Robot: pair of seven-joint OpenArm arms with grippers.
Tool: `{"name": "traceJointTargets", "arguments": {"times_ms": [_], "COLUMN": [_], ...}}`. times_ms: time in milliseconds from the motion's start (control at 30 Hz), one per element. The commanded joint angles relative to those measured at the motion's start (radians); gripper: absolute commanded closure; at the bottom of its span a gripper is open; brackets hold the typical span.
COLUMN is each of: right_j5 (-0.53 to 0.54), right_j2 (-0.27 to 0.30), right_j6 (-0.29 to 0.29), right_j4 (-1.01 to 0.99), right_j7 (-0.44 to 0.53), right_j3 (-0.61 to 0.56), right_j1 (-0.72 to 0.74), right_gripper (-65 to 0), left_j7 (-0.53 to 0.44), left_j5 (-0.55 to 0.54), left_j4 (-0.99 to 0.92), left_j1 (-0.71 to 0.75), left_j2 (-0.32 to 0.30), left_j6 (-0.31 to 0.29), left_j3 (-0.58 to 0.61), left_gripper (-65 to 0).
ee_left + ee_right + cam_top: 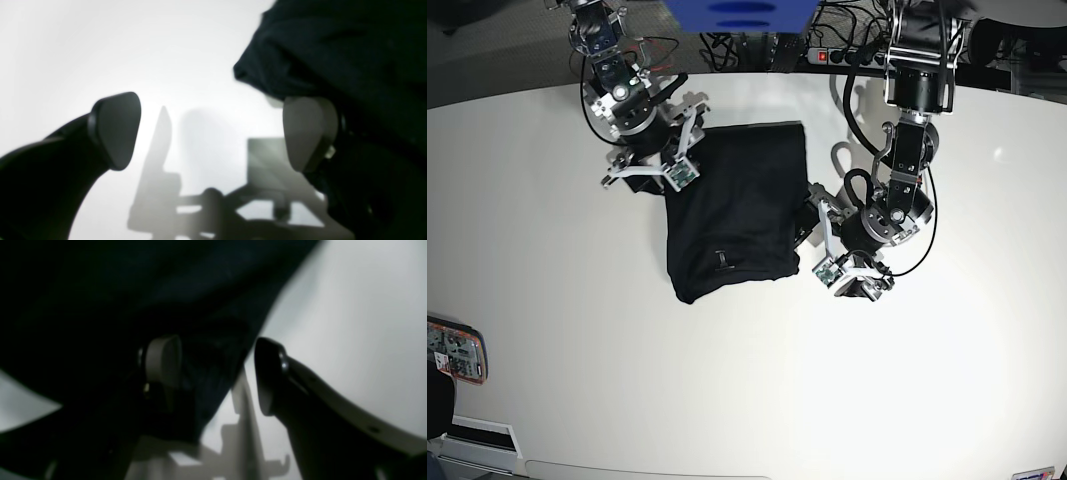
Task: Fold the T-shirt properly
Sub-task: 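Lower the bundle, square its sides with both grippers, and release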
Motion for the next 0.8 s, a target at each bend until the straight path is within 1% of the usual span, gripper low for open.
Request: {"name": "traceJointTargets", "arguments": {"times_ms": [0, 133, 200, 333, 433, 567, 667, 767], "right_j5": [0.013, 0.013, 0.013, 0.015, 0.015, 0.015, 0.015, 0.015], "right_j2": [-0.003, -0.003, -0.003, -0.003, -0.001, -0.001, -0.003, -0.003], "right_j6": [0.015, 0.012, 0.01, 0.01, 0.01, 0.01, 0.01, 0.01], "right_j4": [0.024, 0.025, 0.025, 0.025, 0.027, 0.027, 0.03, 0.059], "right_j7": [0.02, 0.018, 0.018, 0.018, 0.023, 0.028, 0.028, 0.028], "right_j3": [-0.025, -0.096, -0.119, -0.113, -0.035, 0.041, 0.076, 0.082], "right_j1": [0.002, 0.001, 0.001, 0.007, 0.008, 0.008, 0.004, 0.005], "right_gripper": [-34.6, -34.6, -34.6, -34.6, -34.6, -34.6, -34.6, -34.6], "left_j7": [0.006, 0.006, 0.006, 0.003, 0.0, 0.0, 0.0, 0.0], "left_j5": [0.007, 0.007, 0.007, 0.005, 0.005, 0.005, 0.005, 0.005], "left_j4": [0.011, 0.009, 0.011, 0.017, 0.028, 0.154, 0.256, 0.33], "left_j1": [-0.014, -0.02, -0.018, -0.014, 0.008, 0.08, 0.134, 0.16], "left_j2": [-0.005, 0.021, 0.022, 0.021, 0.013, 0.015, 0.013, 0.013], "left_j6": [0.006, 0.006, 0.006, 0.006, 0.006, 0.006, 0.006, 0.006], "left_j3": [0.001, -0.003, 0.0, -0.006, -0.039, -0.101, -0.143, -0.195], "left_gripper": [-65.0, -65.0, -65.0, -65.0, -65.0, -65.0, -65.0, -65.0]}}
